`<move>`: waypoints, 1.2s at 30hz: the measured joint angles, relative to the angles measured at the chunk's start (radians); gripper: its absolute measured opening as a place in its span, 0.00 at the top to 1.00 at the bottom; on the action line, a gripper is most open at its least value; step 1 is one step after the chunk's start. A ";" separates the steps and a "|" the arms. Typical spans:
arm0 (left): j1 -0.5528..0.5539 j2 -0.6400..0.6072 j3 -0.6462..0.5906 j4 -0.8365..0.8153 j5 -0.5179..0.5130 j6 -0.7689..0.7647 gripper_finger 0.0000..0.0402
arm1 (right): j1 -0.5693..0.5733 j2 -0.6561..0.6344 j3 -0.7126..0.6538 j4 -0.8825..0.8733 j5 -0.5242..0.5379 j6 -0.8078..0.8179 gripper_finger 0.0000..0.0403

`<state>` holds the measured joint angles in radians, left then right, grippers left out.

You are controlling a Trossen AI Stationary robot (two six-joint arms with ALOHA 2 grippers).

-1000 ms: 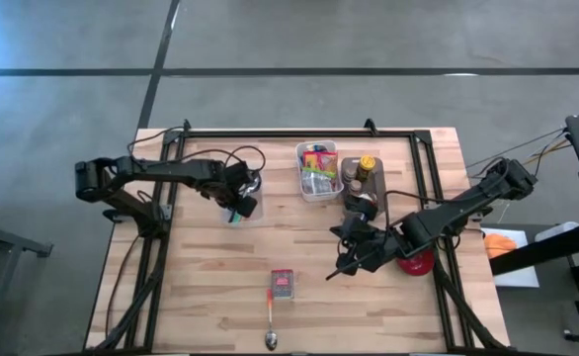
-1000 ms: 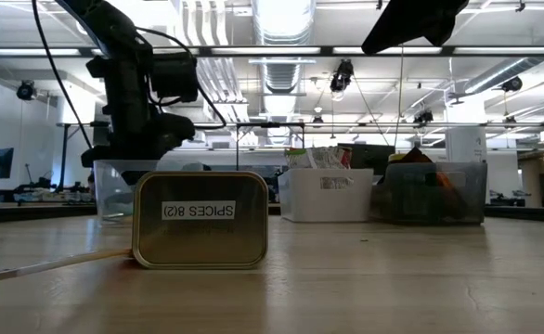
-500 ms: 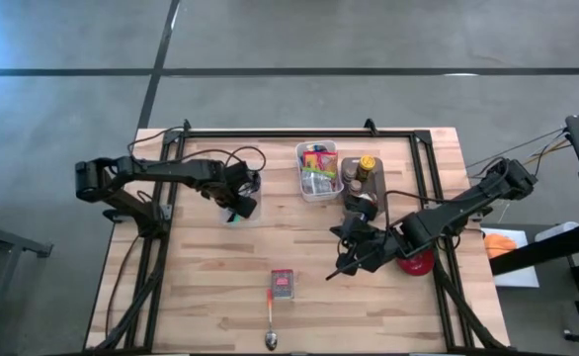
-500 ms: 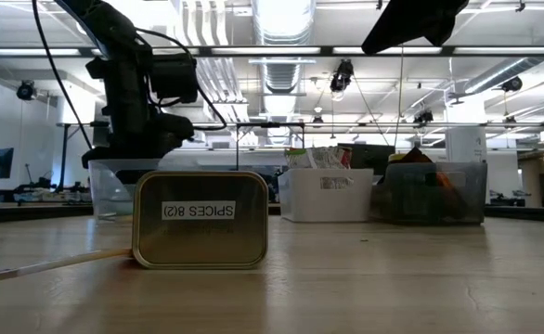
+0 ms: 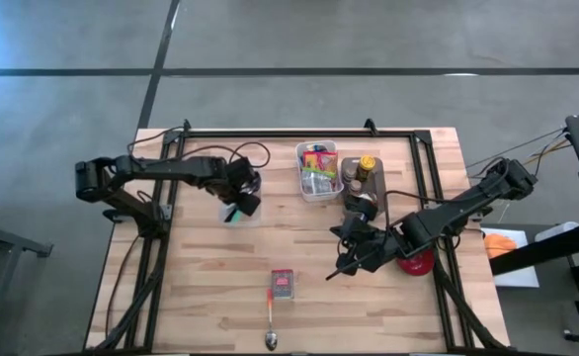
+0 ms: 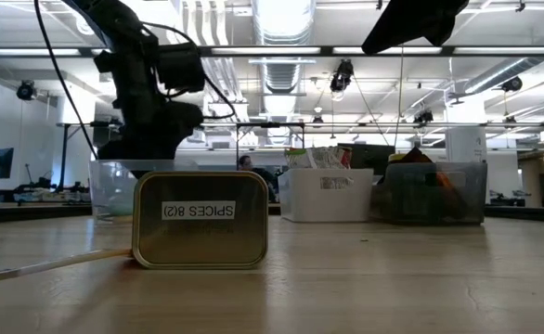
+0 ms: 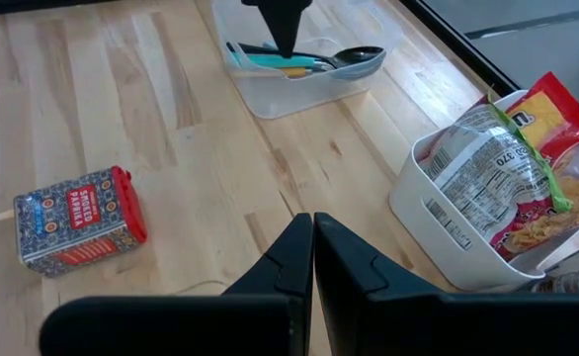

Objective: Pick & Place Food Item
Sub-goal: Put the red seasoning can into the black bin

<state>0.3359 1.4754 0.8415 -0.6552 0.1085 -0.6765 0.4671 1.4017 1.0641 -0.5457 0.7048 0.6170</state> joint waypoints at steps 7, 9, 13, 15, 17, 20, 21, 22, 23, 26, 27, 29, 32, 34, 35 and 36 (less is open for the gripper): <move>0.000 -0.001 0.013 -0.032 0.000 0.019 0.49 | 0.000 0.000 0.000 -0.005 -0.003 0.000 0.98; 0.000 -0.001 0.013 -0.050 0.000 0.019 0.48 | 0.000 0.000 0.000 -0.005 -0.006 0.000 0.98; -0.005 -0.010 0.029 -0.113 0.000 -0.012 0.48 | 0.000 0.000 -0.001 -0.005 -0.006 0.000 0.98; -0.017 -0.023 0.051 -0.146 -0.001 -0.016 0.48 | 0.000 0.000 -0.003 -0.006 -0.006 0.000 0.98; -0.038 -0.044 0.074 -0.168 -0.004 -0.029 0.48 | 0.000 0.000 -0.006 -0.005 -0.006 0.000 0.98; -0.092 -0.085 0.116 -0.169 -0.024 -0.040 0.48 | 0.000 0.000 -0.010 -0.004 -0.006 0.000 0.98; -0.119 -0.099 0.130 -0.169 -0.043 -0.042 0.48 | 0.000 0.000 -0.012 -0.005 -0.006 0.000 0.98; -0.153 -0.109 0.142 -0.169 -0.070 -0.042 0.48 | 0.000 0.000 -0.014 -0.004 -0.006 0.000 0.98; -0.192 -0.116 0.151 -0.172 -0.099 -0.053 0.48 | 0.000 0.000 -0.017 -0.004 -0.006 0.000 0.98; -0.320 -0.121 0.168 -0.176 -0.152 -0.132 0.48 | 0.000 0.000 -0.023 -0.004 -0.006 0.000 0.98; -0.366 -0.118 0.171 -0.173 -0.158 -0.164 0.48 | 0.000 0.000 -0.024 -0.004 -0.007 0.000 0.98; -0.450 -0.106 0.169 -0.136 -0.165 -0.232 0.48 | 0.000 0.000 -0.027 0.000 -0.011 0.002 0.98; -0.570 -0.076 0.167 -0.076 -0.189 -0.305 0.48 | -0.001 0.000 -0.034 0.034 -0.079 0.005 0.98; -0.639 -0.056 0.167 -0.032 -0.201 -0.349 0.48 | -0.001 0.006 -0.054 0.095 -0.131 0.001 0.98; -0.667 -0.044 0.167 -0.012 -0.206 -0.374 0.48 | -0.001 0.012 -0.063 0.131 -0.153 -0.007 0.98; -0.693 -0.034 0.167 0.008 -0.213 -0.399 0.48 | 0.000 0.018 -0.073 0.166 -0.176 -0.022 0.98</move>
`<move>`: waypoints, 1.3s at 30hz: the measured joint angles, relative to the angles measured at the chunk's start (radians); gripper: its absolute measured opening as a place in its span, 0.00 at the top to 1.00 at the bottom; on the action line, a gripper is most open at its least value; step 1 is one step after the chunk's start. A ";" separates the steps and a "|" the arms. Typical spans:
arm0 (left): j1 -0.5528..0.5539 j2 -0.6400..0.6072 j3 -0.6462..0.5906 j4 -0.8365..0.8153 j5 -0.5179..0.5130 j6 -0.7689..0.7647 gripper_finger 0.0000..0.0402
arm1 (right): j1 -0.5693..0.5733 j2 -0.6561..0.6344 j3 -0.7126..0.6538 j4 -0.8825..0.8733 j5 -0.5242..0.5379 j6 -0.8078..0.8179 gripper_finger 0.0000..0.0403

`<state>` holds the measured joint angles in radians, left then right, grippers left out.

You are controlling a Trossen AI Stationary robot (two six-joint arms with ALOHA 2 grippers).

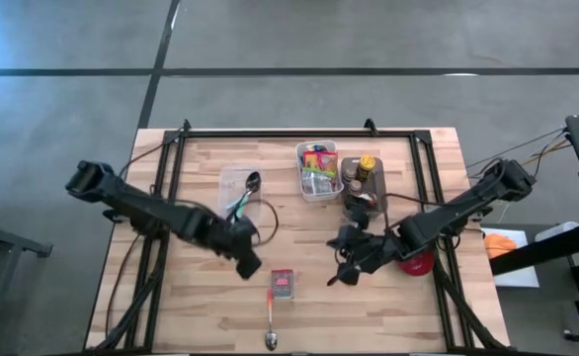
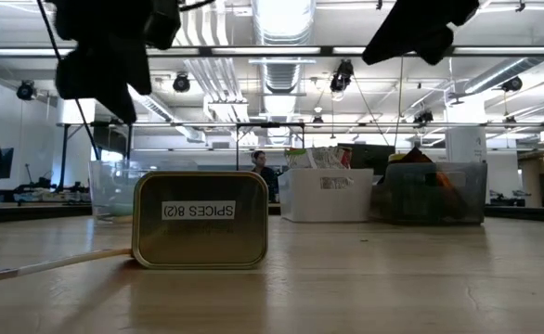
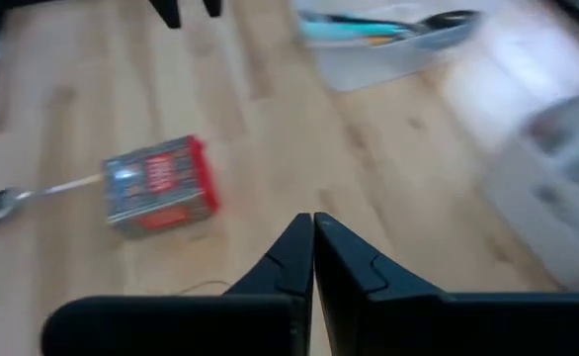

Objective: Pick & Place Food Item
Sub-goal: Put the red seasoning can into the black bin

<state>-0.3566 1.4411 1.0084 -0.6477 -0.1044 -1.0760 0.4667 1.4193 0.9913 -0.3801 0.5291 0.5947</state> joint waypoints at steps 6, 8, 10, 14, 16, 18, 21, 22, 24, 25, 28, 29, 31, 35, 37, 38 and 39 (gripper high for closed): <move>-0.078 0.074 0.000 0.114 -0.093 -0.141 0.48 | 0.001 0.121 -0.029 0.163 -0.034 -0.049 0.98; -0.081 0.108 0.000 0.140 -0.105 -0.163 0.48 | 0.005 0.187 -0.022 0.171 -0.037 -0.077 0.98; -0.081 0.133 0.000 0.165 -0.105 -0.163 0.48 | 0.007 0.251 0.000 0.174 -0.039 -0.102 0.98; -0.081 0.166 0.000 0.189 -0.106 -0.162 0.48 | 0.007 0.343 0.058 0.175 -0.097 -0.159 0.98; -0.081 0.180 -0.001 0.205 -0.106 -0.163 0.48 | 0.008 0.367 0.083 0.178 -0.142 -0.178 0.98; -0.081 0.194 -0.001 0.208 -0.106 -0.162 0.48 | 0.008 0.389 0.111 0.182 -0.162 -0.198 0.98; -0.081 0.214 -0.001 0.221 -0.099 -0.162 0.48 | 0.009 0.415 0.144 0.180 -0.166 -0.212 0.98; -0.081 0.220 -0.001 0.222 -0.090 -0.162 0.48 | 0.009 0.423 0.155 0.183 -0.174 -0.224 0.98; -0.081 0.233 -0.001 0.241 -0.071 -0.160 0.48 | 0.009 0.436 0.177 0.184 -0.198 -0.275 0.98; -0.083 0.239 -0.001 0.248 -0.057 -0.159 0.48 | 0.008 0.444 0.191 0.182 -0.214 -0.306 0.98; -0.085 0.256 -0.001 0.274 -0.016 -0.148 0.48 | 0.009 0.448 0.219 0.178 -0.266 -0.371 0.98; -0.087 0.259 -0.001 0.273 -0.004 -0.144 0.48 | 0.009 0.448 0.227 0.179 -0.268 -0.376 0.98; -0.091 0.264 -0.001 0.274 0.020 -0.134 0.48 | 0.010 0.443 0.235 0.178 -0.269 -0.355 0.98; -0.109 0.264 -0.002 0.289 0.063 -0.091 0.48 | 0.007 0.434 0.259 0.173 -0.268 -0.186 0.98; -0.118 0.264 -0.002 0.292 0.092 -0.060 0.48 | 0.007 0.433 0.273 0.161 -0.269 -0.131 0.98; -0.122 0.264 -0.002 0.291 0.098 -0.051 0.48 | 0.009 0.433 0.278 0.148 -0.273 -0.119 0.98; -0.127 0.265 -0.002 0.291 0.098 -0.045 0.48 | 0.012 0.433 0.280 0.135 -0.276 -0.113 0.98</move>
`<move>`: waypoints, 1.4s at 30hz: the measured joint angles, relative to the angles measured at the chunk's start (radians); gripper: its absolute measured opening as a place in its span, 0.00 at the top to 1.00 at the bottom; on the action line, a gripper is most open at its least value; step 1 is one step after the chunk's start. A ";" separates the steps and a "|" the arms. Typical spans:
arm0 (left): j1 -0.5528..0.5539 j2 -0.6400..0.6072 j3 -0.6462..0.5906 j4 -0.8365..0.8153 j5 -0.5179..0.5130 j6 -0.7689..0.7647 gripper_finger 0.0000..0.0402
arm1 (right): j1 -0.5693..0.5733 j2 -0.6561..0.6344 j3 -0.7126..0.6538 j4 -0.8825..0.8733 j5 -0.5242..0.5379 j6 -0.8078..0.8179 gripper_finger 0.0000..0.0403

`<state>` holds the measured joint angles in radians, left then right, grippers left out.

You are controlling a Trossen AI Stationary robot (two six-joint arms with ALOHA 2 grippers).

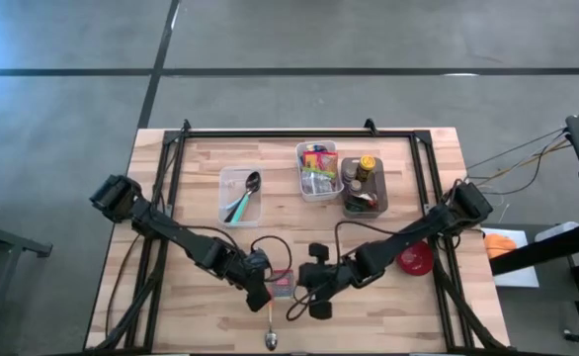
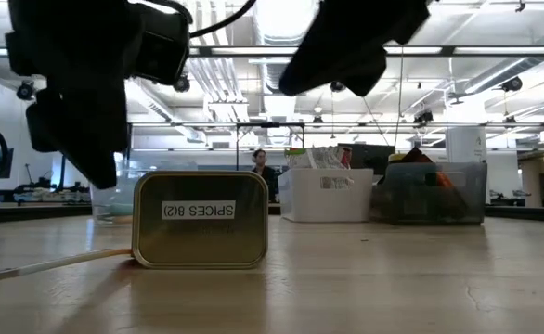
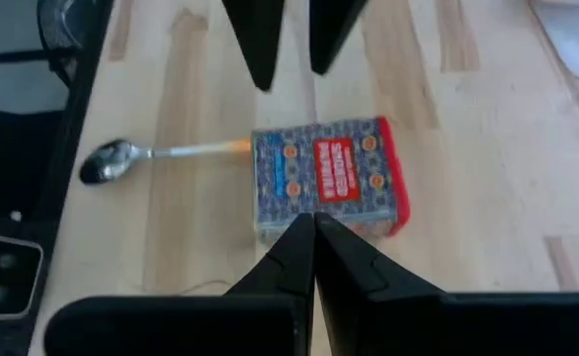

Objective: Pick & Place Food Item
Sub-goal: Put the red seasoning can into the black bin

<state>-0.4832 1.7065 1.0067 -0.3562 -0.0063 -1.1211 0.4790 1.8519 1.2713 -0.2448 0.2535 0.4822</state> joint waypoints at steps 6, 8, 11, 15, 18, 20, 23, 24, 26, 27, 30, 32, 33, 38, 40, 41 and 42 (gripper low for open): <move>-0.002 0.053 -0.013 0.001 -0.012 0.015 0.56 | 0.001 0.000 0.017 -0.003 -0.001 0.016 0.98; 0.002 0.077 -0.012 0.027 -0.021 0.033 0.63 | 0.001 0.000 0.017 -0.006 -0.001 0.024 0.98; 0.007 0.096 -0.013 0.123 -0.039 0.089 0.73 | 0.001 0.000 0.017 -0.006 0.000 0.054 0.98; 0.016 0.110 -0.012 0.209 -0.055 0.148 0.86 | 0.008 0.000 0.017 -0.014 0.003 0.122 0.98; 0.033 0.130 -0.012 0.234 -0.054 0.176 0.93 | 0.022 -0.001 0.017 -0.013 0.023 0.168 0.98; 0.045 0.148 -0.012 0.262 -0.053 0.198 0.96 | 0.036 -0.004 0.017 -0.014 0.051 0.194 0.98; 0.061 0.174 -0.012 0.341 -0.047 0.234 0.99 | 0.056 -0.013 0.017 -0.022 0.089 0.222 0.98; 0.068 0.180 -0.012 0.365 -0.045 0.245 0.99 | 0.060 -0.016 0.017 -0.023 0.092 0.230 0.98; 0.083 0.193 -0.011 0.412 -0.038 0.264 0.99 | 0.061 -0.020 0.017 -0.046 0.094 0.253 0.98; 0.092 0.199 -0.011 0.434 -0.037 0.276 0.99 | 0.061 -0.021 0.017 -0.057 0.094 0.267 0.98; 0.118 0.202 -0.011 0.480 -0.037 0.313 0.99 | 0.056 -0.024 0.016 -0.110 0.095 0.281 0.98; 0.128 0.196 -0.011 0.493 -0.033 0.337 0.99 | 0.050 -0.026 0.017 -0.138 0.094 0.297 0.98; 0.130 0.192 -0.011 0.493 -0.029 0.350 0.99 | 0.044 -0.029 0.016 -0.156 0.089 0.313 0.98; 0.128 0.169 -0.011 0.495 -0.009 0.390 0.99 | 0.005 -0.033 0.016 -0.197 0.023 0.308 0.98; 0.129 0.159 -0.011 0.481 0.003 0.393 0.99 | -0.013 -0.033 0.016 -0.197 -0.030 0.292 0.97; 0.129 0.153 -0.011 0.469 0.006 0.397 0.99 | -0.022 -0.033 0.016 -0.196 -0.065 0.288 0.96; 0.129 0.144 -0.011 0.452 0.007 0.408 0.99 | -0.031 -0.033 0.016 -0.195 -0.097 0.287 0.94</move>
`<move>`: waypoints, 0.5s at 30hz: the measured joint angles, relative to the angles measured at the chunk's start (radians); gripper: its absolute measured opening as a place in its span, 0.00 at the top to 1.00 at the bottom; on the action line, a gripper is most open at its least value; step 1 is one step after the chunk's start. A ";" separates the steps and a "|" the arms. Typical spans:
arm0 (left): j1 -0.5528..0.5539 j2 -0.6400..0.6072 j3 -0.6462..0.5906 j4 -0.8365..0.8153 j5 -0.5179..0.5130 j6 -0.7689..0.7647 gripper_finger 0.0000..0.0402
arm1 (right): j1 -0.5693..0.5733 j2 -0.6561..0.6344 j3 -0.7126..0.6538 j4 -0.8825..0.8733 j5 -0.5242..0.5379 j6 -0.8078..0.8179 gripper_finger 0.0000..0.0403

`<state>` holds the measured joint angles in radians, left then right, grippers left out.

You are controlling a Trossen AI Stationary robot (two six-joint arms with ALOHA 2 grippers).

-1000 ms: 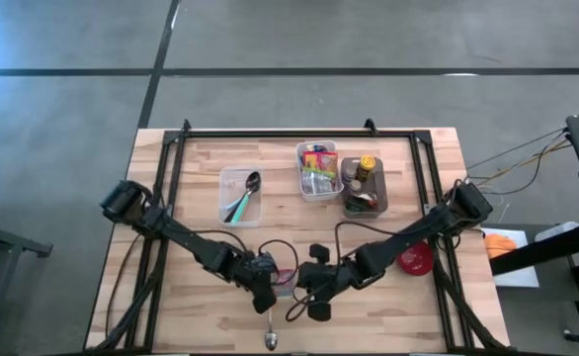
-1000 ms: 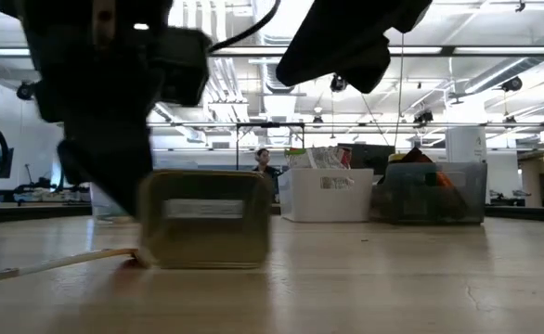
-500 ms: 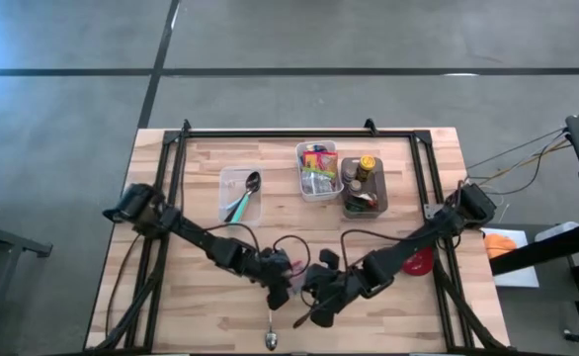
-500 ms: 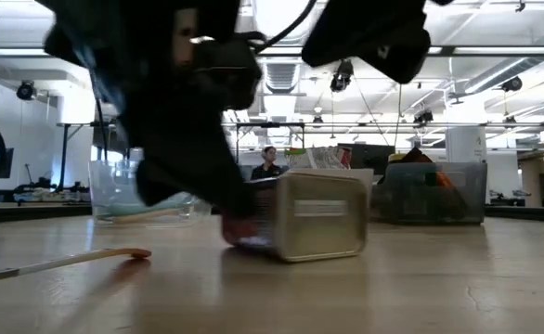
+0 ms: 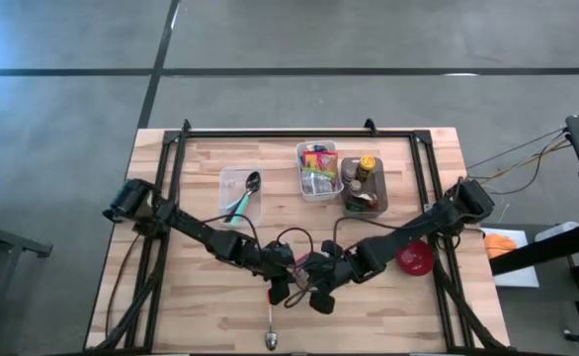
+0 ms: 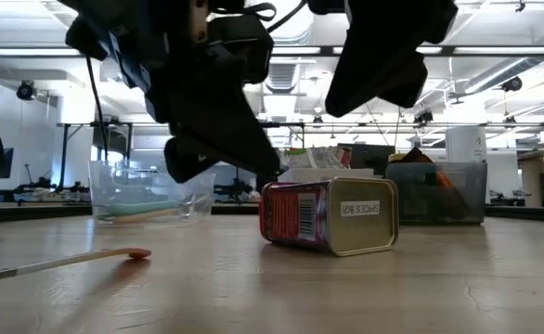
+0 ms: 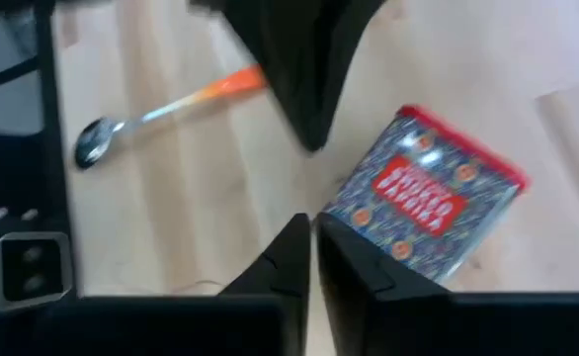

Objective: Pick & Place Food Item
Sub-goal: Put the red seasoning can into the black bin

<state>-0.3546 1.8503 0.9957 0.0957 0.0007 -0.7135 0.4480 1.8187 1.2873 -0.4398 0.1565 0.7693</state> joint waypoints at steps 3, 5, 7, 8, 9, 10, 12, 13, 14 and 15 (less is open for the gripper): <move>-0.002 -0.020 -0.001 -0.041 0.001 0.026 0.99 | -0.024 0.000 0.000 0.003 -0.056 -0.002 0.84; -0.006 -0.034 -0.001 -0.062 0.001 0.047 0.99 | -0.037 0.000 0.003 0.009 -0.069 -0.002 0.75; -0.008 -0.054 -0.001 -0.095 0.001 0.063 0.99 | -0.052 0.000 0.014 0.008 -0.069 -0.002 0.65; -0.009 -0.065 -0.001 -0.120 0.000 0.067 0.99 | -0.061 0.000 0.022 0.009 -0.071 0.005 0.61; -0.011 -0.078 -0.001 -0.146 0.000 0.071 0.99 | -0.066 0.000 0.030 0.006 -0.072 0.027 0.57; -0.013 -0.091 -0.001 -0.180 0.000 0.079 0.99 | -0.072 0.000 0.039 -0.001 -0.066 0.052 0.53; -0.014 -0.117 -0.001 -0.244 -0.011 0.087 0.99 | -0.077 0.000 0.056 -0.018 -0.040 0.101 0.47; -0.015 -0.129 -0.002 -0.271 -0.030 0.087 0.99 | -0.077 0.001 0.062 -0.028 -0.019 0.123 0.44; -0.017 -0.143 -0.007 -0.292 -0.053 0.087 0.99 | -0.077 0.005 0.067 -0.034 0.001 0.141 0.42; -0.018 -0.155 -0.015 -0.306 -0.075 0.087 0.99 | -0.077 0.007 0.070 -0.037 0.010 0.160 0.40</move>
<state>-0.3721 1.6956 0.9803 -0.2108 -0.0738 -0.6266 0.3714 1.8261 1.3574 -0.4771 0.1667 0.9293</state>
